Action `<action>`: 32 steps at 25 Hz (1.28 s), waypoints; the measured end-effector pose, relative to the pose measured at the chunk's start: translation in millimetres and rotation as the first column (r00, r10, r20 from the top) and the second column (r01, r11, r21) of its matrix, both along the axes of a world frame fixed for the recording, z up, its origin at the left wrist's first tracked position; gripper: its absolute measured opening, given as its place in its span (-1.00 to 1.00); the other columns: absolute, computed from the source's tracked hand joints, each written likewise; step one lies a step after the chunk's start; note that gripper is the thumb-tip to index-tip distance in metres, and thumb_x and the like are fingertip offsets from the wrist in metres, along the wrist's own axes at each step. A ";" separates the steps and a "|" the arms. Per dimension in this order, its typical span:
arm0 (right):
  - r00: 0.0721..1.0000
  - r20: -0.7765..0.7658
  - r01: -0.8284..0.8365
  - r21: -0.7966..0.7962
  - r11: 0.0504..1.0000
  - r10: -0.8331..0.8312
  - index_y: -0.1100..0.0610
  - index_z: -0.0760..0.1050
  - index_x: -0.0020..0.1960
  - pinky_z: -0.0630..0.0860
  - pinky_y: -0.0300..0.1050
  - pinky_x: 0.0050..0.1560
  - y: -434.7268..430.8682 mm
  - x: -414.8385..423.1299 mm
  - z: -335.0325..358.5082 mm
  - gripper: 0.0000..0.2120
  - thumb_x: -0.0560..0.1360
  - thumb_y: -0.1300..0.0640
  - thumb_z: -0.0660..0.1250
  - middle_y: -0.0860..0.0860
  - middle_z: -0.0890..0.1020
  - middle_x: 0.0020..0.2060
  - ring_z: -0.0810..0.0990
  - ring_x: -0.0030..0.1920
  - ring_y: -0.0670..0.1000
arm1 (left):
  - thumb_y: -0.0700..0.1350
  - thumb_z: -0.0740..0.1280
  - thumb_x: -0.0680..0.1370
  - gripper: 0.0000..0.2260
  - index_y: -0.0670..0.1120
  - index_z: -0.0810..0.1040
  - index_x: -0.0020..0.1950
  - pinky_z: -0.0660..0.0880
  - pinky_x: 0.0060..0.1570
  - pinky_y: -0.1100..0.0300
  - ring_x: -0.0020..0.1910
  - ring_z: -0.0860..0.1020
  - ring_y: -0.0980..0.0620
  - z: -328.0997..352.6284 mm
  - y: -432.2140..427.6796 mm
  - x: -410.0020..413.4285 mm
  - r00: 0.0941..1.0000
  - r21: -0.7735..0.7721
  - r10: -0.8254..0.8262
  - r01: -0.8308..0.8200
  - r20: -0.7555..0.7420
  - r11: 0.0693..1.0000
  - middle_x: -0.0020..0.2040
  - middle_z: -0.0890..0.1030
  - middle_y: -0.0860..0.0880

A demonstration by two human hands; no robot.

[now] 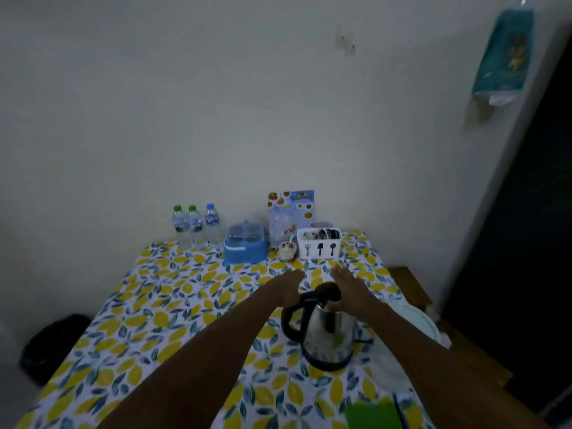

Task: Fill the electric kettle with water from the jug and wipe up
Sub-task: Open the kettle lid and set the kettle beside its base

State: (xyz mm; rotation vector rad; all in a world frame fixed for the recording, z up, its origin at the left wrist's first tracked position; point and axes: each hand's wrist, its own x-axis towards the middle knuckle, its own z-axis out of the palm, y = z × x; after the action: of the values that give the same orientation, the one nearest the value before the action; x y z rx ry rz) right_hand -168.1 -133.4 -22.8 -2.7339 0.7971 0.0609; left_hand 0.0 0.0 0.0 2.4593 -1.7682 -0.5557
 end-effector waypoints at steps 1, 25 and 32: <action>0.999 -0.048 0.014 0.021 1.000 -0.013 0.20 -0.22 0.60 -0.02 0.14 0.58 3.3 -3.3 -10.3 0.07 0.46 -0.27 0.37 0.12 -0.18 0.61 -0.17 0.61 0.13 | -0.15 0.23 0.62 -0.40 -0.18 0.01 0.58 0.12 0.52 -0.05 0.58 0.04 -0.16 -10.2 1.5 -6.0 0.999 0.051 0.010 -0.009 -0.035 0.999 0.60 0.03 -0.19; 0.915 0.352 0.097 0.286 0.953 -0.199 0.13 0.15 0.58 0.35 0.06 0.41 153.1 -11.6 -94.7 0.07 0.25 -0.17 0.60 0.11 0.34 0.46 0.26 0.48 0.13 | -0.09 0.28 0.60 -0.70 -0.04 0.49 0.35 0.43 0.12 0.17 0.15 0.56 -0.07 -105.8 176.0 5.4 0.909 -0.381 0.274 -0.385 -0.313 0.841 0.24 0.60 -0.07; 0.932 0.338 0.045 0.252 0.967 -0.131 0.11 0.06 0.60 0.33 0.07 0.45 176.2 -4.4 -118.8 0.06 0.31 -0.21 0.54 0.10 0.26 0.51 0.20 0.52 0.12 | -0.25 0.29 0.59 -0.66 -0.17 0.44 0.38 0.40 0.26 0.04 0.30 0.48 -0.20 -102.5 193.0 4.9 0.846 -0.274 0.301 -0.446 -0.440 0.852 0.31 0.52 -0.20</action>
State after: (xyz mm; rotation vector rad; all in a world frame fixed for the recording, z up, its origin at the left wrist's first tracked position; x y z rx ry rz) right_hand -172.6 42.8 -141.5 -2.3791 0.7515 -0.3235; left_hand 4.9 193.0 -102.5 2.1634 -1.0760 -0.5561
